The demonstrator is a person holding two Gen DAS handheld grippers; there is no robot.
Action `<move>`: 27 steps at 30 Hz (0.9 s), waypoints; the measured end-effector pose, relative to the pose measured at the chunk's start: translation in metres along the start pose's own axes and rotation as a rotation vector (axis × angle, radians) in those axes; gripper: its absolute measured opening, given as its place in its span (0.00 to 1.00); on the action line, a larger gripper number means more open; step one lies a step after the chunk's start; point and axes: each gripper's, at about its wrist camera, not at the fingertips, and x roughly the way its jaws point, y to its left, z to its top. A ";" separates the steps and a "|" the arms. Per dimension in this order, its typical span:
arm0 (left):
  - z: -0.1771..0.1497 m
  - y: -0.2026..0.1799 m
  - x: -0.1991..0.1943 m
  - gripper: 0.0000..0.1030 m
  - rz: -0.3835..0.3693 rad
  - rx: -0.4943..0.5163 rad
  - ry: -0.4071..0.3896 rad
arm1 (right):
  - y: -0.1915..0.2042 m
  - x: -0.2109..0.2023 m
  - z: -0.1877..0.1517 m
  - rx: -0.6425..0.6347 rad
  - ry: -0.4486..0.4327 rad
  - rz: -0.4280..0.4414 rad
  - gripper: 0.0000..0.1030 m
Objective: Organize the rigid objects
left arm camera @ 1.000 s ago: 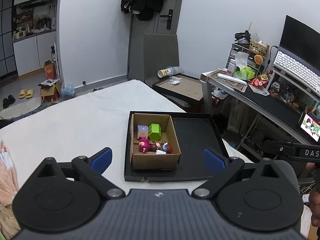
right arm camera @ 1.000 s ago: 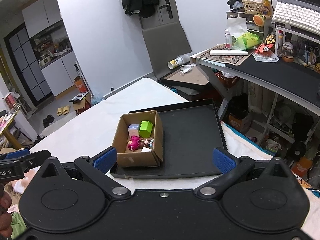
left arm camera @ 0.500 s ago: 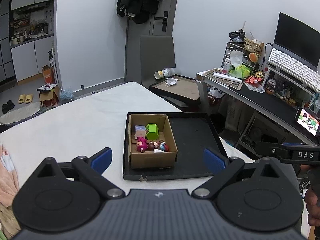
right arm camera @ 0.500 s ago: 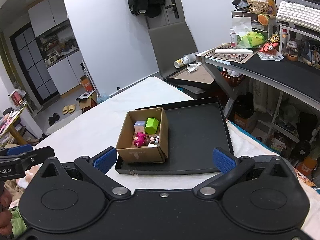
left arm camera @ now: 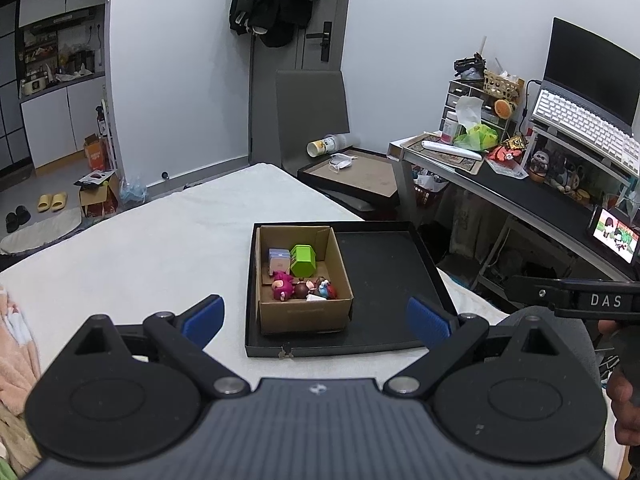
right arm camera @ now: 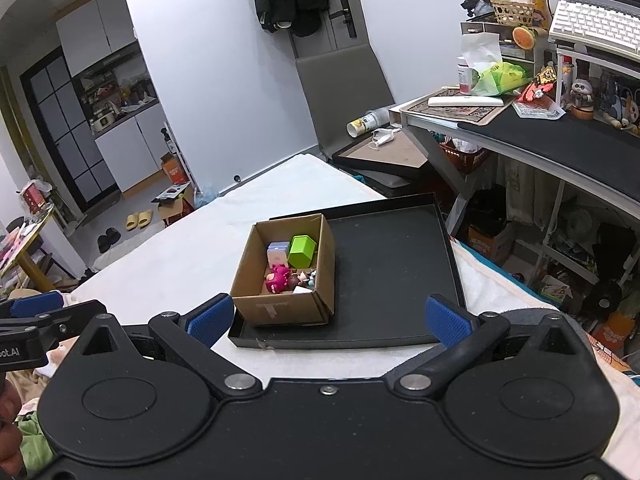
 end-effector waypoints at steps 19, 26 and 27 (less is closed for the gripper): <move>0.000 0.014 -0.006 0.94 0.019 -0.030 0.000 | 0.009 -0.009 0.001 -0.021 -0.002 0.028 1.00; -0.001 0.017 -0.008 0.94 0.019 -0.036 -0.001 | 0.012 -0.009 0.001 -0.031 -0.004 0.023 1.00; -0.001 0.018 -0.008 0.94 0.019 -0.036 -0.002 | 0.013 -0.009 0.000 -0.033 -0.004 0.021 1.00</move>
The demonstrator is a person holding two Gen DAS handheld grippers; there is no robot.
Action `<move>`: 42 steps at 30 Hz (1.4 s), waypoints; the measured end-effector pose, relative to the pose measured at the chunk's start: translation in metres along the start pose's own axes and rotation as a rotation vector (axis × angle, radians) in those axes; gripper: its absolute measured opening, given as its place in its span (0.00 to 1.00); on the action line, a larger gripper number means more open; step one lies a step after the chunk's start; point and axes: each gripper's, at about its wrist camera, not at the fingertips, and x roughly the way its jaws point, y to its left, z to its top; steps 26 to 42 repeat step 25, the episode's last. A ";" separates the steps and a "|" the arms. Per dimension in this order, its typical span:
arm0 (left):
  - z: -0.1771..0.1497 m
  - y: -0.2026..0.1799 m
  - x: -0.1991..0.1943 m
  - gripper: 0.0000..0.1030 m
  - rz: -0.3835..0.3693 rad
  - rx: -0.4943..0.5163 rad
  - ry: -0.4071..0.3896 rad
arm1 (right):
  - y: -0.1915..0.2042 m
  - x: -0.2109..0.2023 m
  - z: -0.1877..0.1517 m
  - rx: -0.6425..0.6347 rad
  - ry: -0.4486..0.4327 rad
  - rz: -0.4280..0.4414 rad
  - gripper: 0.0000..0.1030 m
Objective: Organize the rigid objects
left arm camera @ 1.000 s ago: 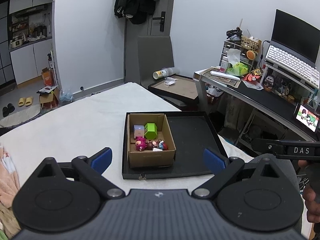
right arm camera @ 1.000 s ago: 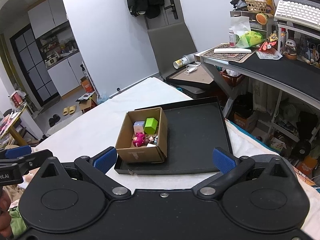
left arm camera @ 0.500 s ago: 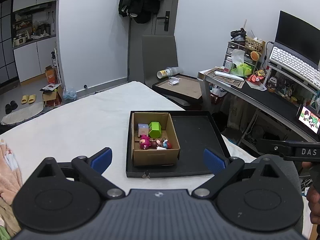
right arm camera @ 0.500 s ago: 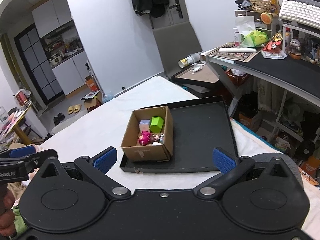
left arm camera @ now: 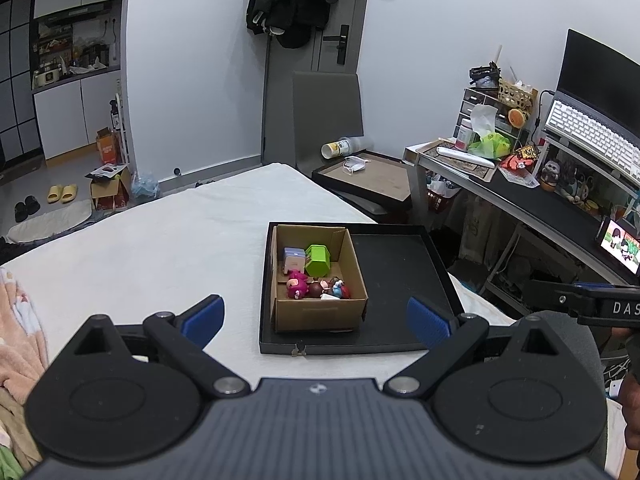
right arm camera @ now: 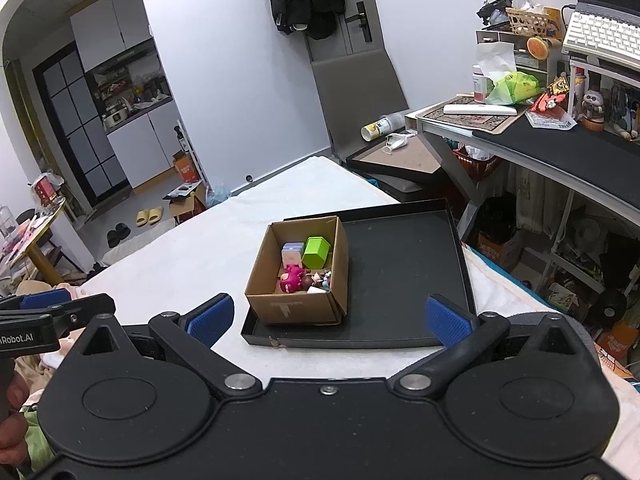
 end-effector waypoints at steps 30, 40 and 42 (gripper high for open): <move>-0.001 0.002 0.000 0.94 -0.006 -0.001 -0.009 | 0.005 0.000 -0.001 -0.014 0.002 -0.011 1.00; -0.001 0.002 0.000 0.94 -0.006 -0.001 -0.009 | 0.005 0.000 -0.001 -0.014 0.002 -0.011 1.00; -0.001 0.002 0.000 0.94 -0.006 -0.001 -0.009 | 0.005 0.000 -0.001 -0.014 0.002 -0.011 1.00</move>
